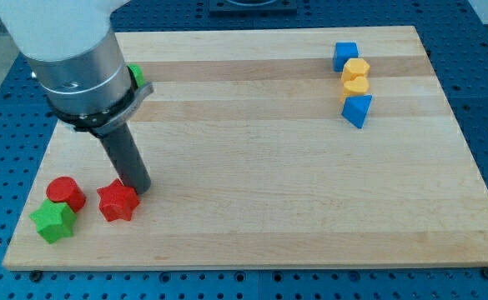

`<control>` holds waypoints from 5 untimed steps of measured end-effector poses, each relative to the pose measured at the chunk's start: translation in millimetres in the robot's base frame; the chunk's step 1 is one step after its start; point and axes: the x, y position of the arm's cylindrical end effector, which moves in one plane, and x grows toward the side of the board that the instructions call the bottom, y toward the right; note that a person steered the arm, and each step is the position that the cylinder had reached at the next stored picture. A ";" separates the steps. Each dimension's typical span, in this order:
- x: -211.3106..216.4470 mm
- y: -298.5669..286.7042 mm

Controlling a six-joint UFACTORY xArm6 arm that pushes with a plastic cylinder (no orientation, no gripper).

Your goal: Place the red star right to the green star

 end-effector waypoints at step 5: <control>26.2 -0.6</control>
